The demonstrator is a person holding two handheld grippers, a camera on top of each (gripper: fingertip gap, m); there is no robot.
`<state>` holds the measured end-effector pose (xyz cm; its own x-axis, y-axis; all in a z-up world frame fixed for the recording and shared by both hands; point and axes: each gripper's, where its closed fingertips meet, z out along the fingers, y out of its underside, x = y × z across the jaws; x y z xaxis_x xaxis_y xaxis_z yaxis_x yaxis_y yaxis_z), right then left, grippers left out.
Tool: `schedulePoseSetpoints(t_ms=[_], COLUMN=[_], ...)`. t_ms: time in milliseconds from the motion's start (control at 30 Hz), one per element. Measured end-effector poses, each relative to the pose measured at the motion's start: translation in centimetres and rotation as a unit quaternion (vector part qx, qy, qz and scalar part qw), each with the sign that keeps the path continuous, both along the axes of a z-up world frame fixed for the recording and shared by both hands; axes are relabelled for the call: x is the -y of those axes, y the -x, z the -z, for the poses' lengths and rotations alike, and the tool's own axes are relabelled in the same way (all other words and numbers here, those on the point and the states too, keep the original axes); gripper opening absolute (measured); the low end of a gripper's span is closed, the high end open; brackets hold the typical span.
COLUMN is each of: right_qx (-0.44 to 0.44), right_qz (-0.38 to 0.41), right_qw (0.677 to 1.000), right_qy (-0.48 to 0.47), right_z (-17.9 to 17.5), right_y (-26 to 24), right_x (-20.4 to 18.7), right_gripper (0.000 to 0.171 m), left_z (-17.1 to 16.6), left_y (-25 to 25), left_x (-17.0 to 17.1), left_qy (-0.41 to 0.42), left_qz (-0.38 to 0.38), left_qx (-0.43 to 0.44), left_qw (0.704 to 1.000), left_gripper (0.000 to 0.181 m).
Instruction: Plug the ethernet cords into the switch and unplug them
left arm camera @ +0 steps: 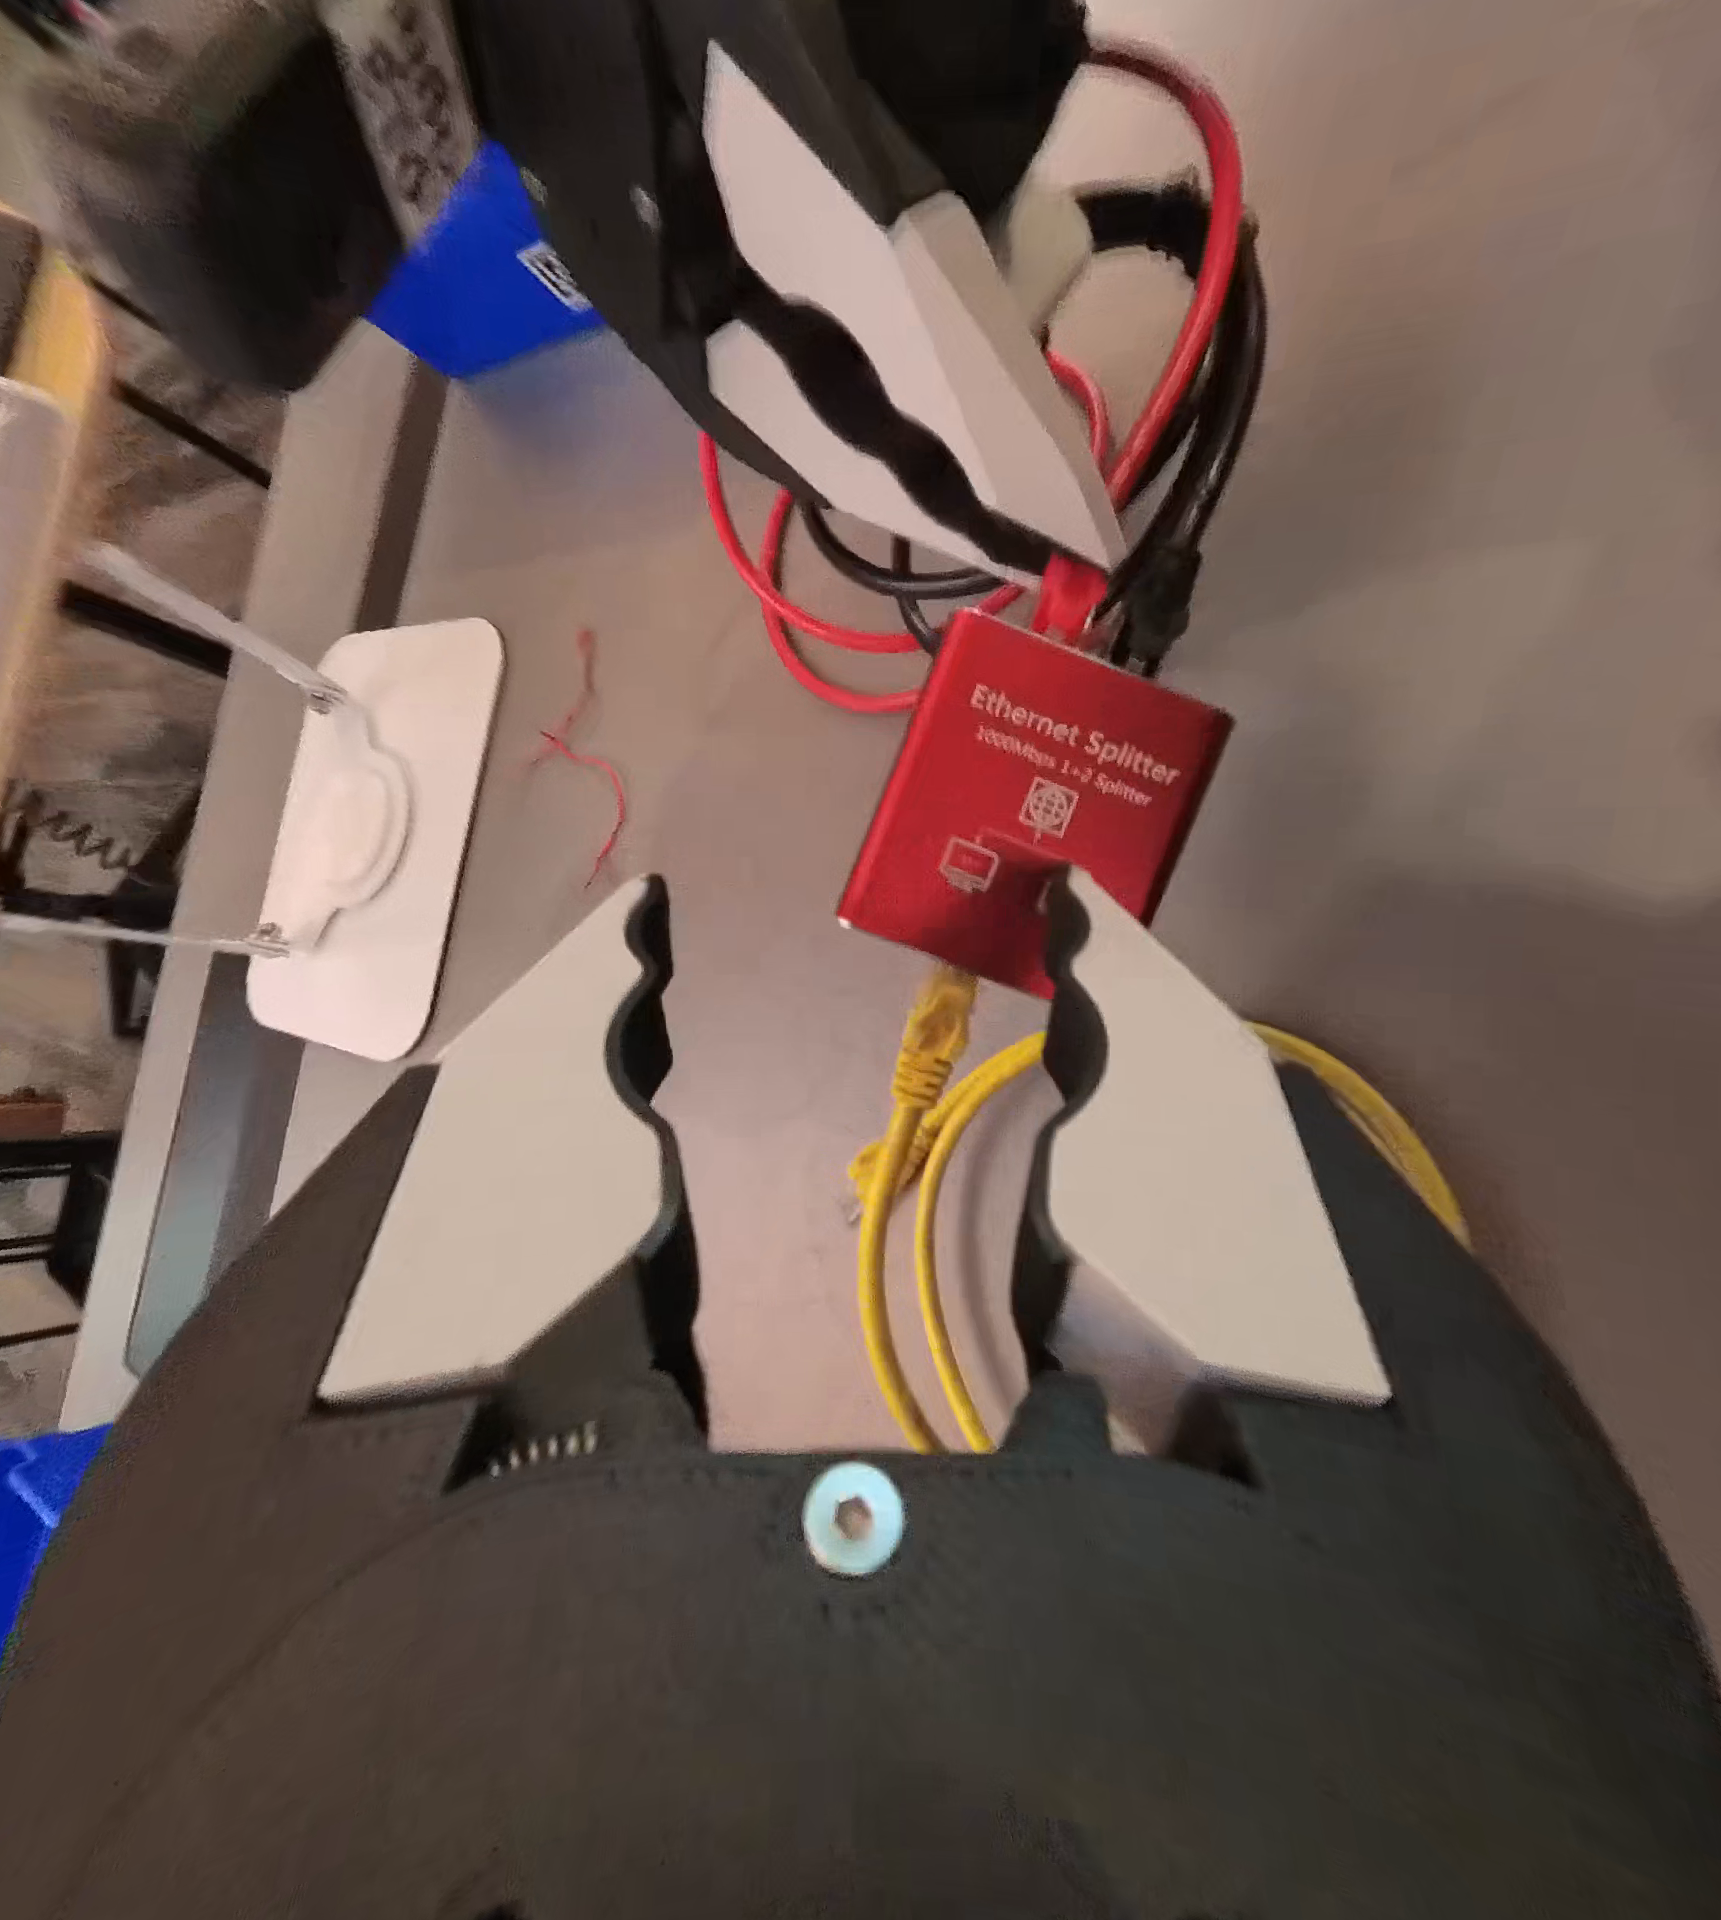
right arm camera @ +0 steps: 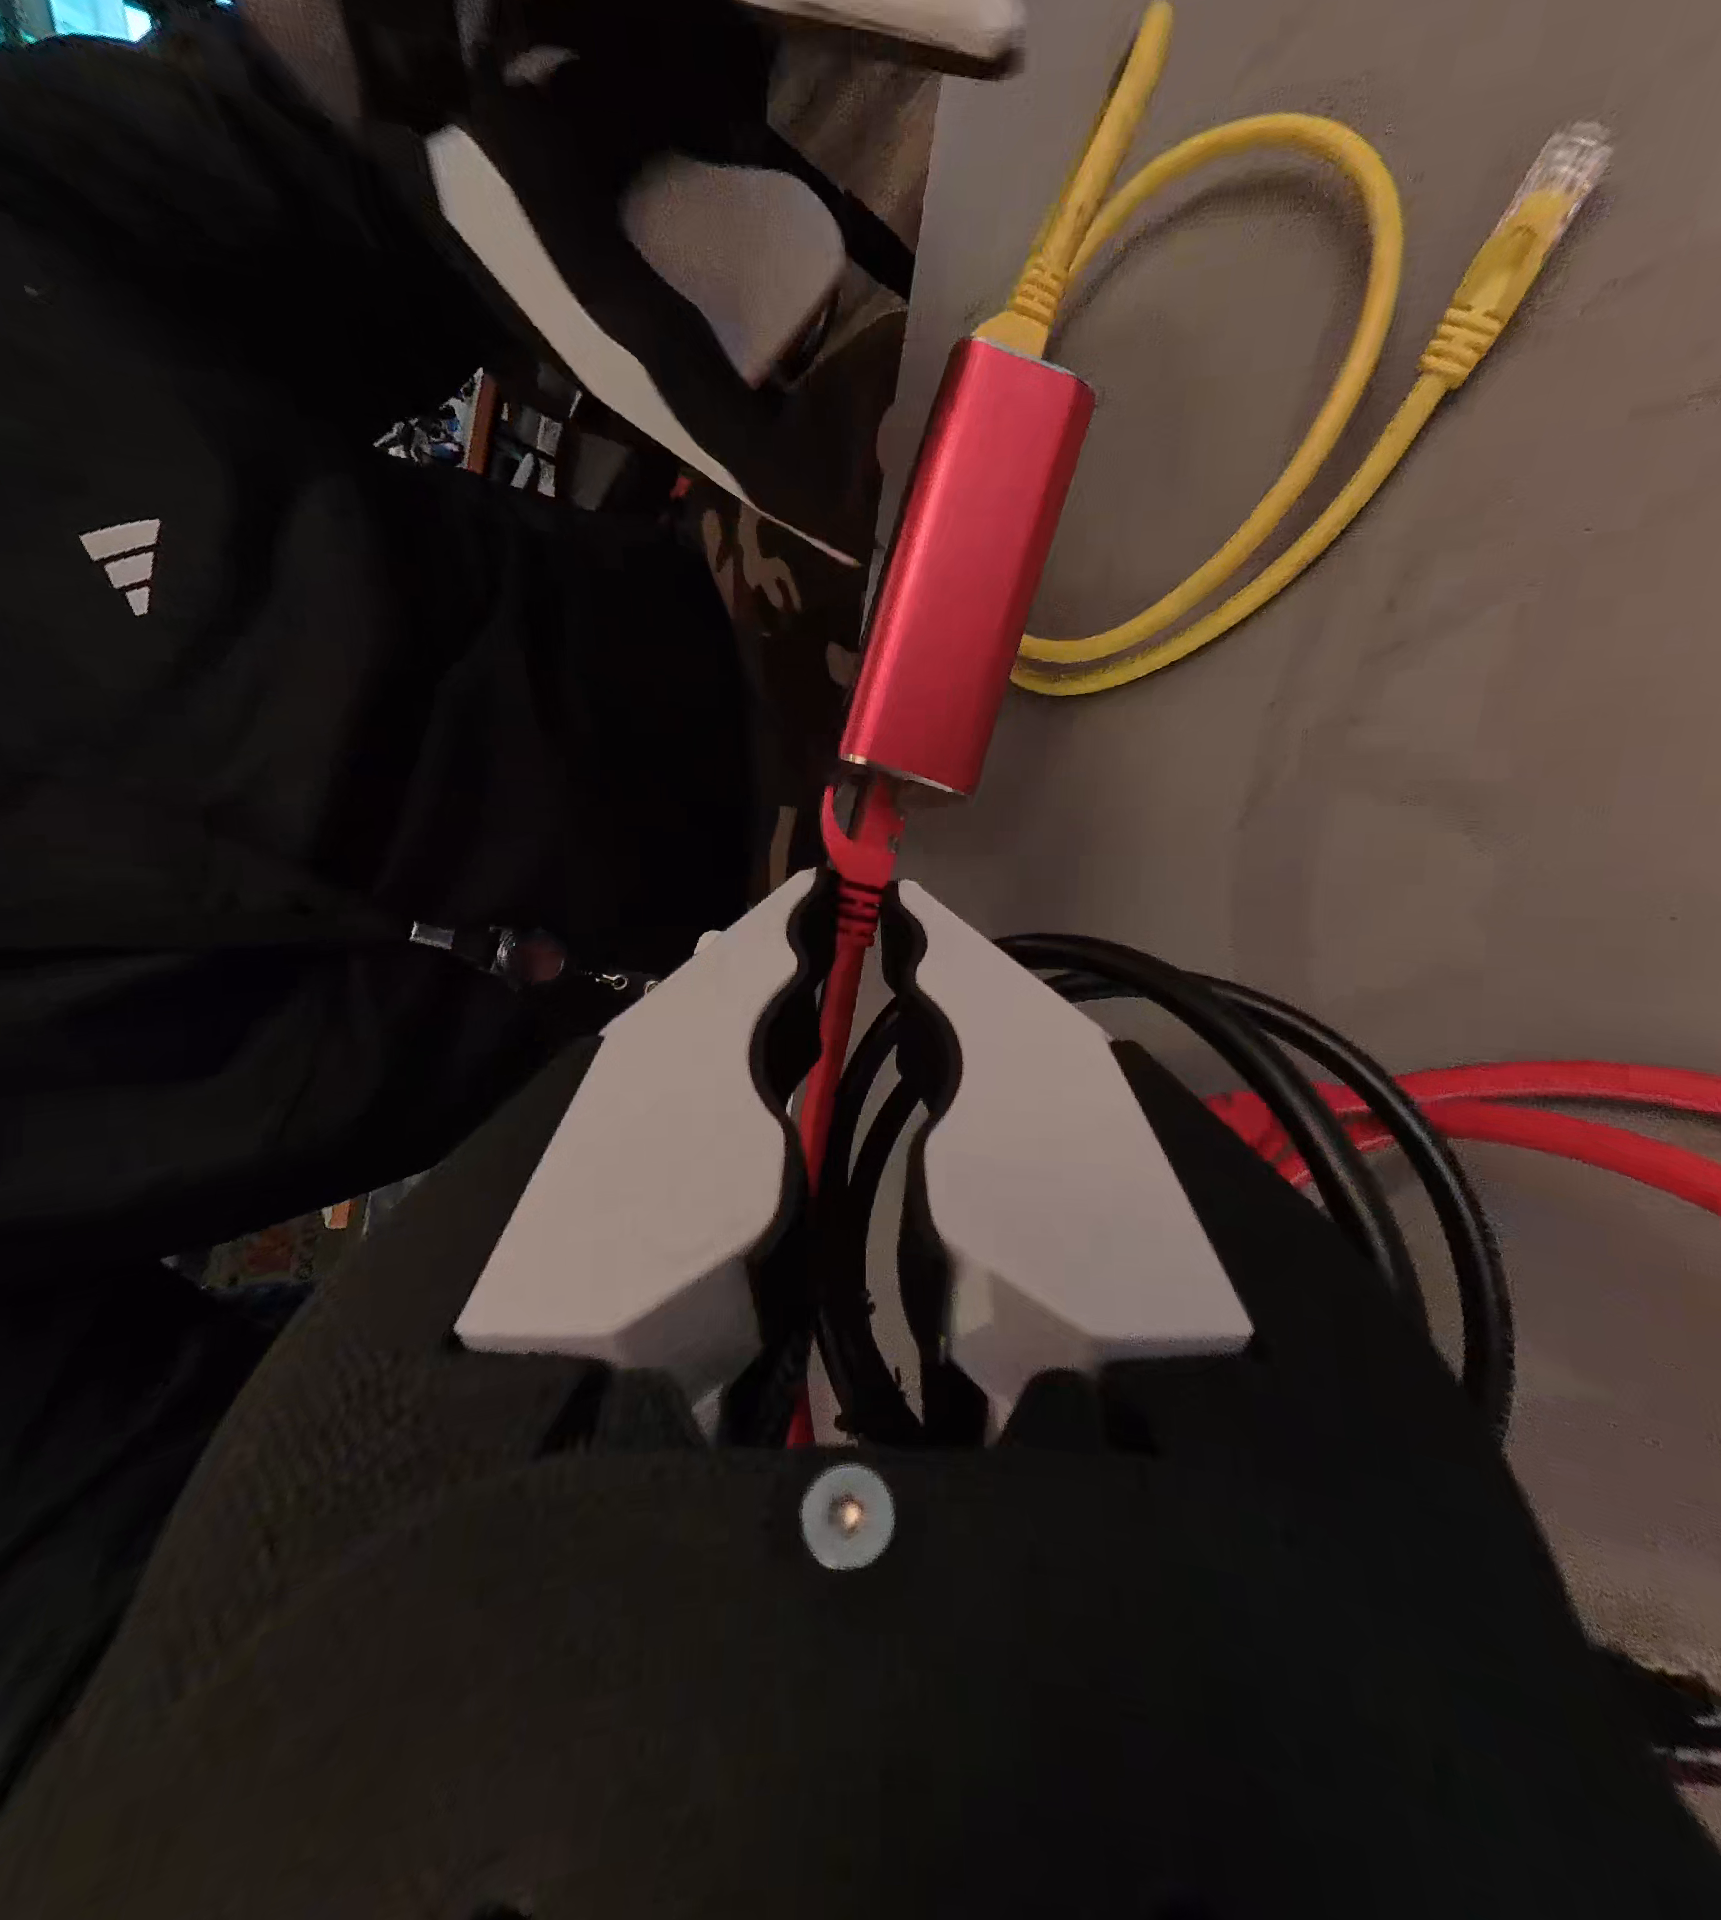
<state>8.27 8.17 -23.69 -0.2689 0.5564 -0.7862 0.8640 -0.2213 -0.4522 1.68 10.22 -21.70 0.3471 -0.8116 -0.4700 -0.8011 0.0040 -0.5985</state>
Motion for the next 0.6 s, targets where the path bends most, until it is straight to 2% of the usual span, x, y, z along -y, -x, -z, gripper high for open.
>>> schedulePoseSetpoints(t_ms=[133, 167, 300, 367, 433, 600], right_qx=[0.011, 0.013, 0.004, 0.004, -0.002, -0.015], right_qz=[-0.009, -0.008, 0.0, 0.003, 0.007, 0.004], right_qw=[1.0, 1.0, 1.0, 1.0, 1.0, 1.0], right_qy=[-0.007, -0.006, 0.006, 0.006, 0.011, -0.004], right_z=[0.5, 0.5, 0.1, 0.1, -0.1, -0.8], right_y=[-0.3, -0.4, -0.5, -0.5, -0.4, 0.3], right_x=[0.4, 0.4, 0.1, 0.1, -0.1, 0.5], right_gripper=[0.006, 0.006, 0.006, 0.007, 0.007, 0.007], left_z=[2.3, 2.6, 2.1, 3.1, 3.5, 4.8], left_y=[-0.5, -0.6, -1.3, -1.9, -2.3, -1.8], left_x=[0.4, 0.5, 1.1, 1.6, 2.0, 0.2], left_qy=[0.025, 0.027, 0.011, 0.036, 0.06, 0.024], left_qz=[0.016, 0.02, 0.045, 0.063, 0.07, 0.03], left_qx=[-0.03, -0.039, -0.051, -0.06, -0.051, -0.101], left_qw=[0.999, 0.999, 0.998, 0.996, 0.994, 0.994], left_gripper=[0.074, 0.082, 0.087, 0.114, 0.102, 0.071])
